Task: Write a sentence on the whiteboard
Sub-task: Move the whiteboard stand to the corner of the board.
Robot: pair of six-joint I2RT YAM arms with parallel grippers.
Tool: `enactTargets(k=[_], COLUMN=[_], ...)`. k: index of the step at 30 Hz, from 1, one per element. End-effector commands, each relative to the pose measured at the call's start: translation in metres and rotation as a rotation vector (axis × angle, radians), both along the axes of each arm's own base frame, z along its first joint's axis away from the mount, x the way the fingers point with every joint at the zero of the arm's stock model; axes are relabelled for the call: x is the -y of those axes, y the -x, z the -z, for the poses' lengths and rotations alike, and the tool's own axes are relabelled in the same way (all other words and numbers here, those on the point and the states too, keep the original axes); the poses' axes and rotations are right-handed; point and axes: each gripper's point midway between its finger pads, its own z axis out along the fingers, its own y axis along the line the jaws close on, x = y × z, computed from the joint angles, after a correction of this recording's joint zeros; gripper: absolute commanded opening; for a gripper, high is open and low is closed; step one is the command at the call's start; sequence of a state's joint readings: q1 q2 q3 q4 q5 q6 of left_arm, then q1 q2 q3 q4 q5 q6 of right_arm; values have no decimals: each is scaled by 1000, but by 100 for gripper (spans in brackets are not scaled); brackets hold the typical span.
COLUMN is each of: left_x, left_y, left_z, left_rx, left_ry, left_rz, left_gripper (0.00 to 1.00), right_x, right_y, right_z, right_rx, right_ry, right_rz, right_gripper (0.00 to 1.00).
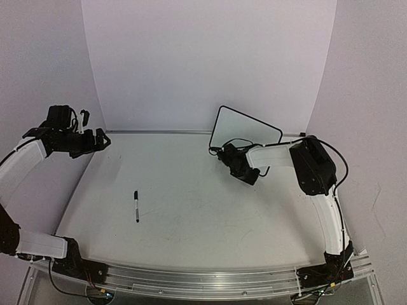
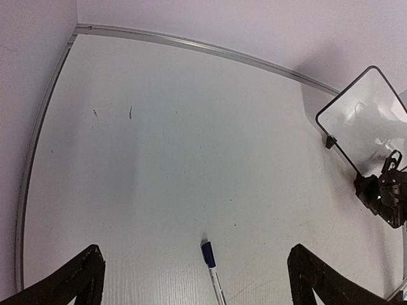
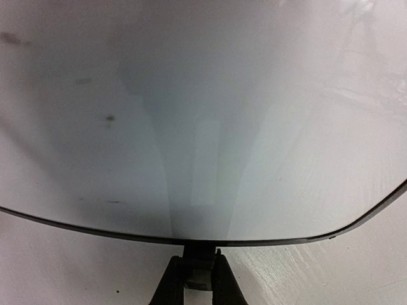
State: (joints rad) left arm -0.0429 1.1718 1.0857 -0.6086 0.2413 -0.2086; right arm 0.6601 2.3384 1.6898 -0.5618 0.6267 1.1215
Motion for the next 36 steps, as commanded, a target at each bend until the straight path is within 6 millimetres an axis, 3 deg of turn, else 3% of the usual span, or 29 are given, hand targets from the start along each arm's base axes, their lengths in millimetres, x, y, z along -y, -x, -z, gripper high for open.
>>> enactTargets(k=[1,9,24,30,36], left_x=[1,3,5,9,19], left_y=[-5,-7,-12,-13,-12], left_z=[-2,5,22,32,48], left_rx=[17,-1,-46,-79,-151], left_ry=[7,7,9,-4,-46], left_rz=[6,15,22,30,19], left_gripper=[100,99,99,99,99], right_x=[9,-14,-93,-107,-106], right_y=[12,43,130,160,170], right_z=[-6,-5,-9,-12,-7], right_rx=[-41,-118,-143,-130,-142], right_ry=[43,112,81,57,52], right_rz=[-41,-252,-700,-806,-812], right_gripper=[0,0,0,0,0])
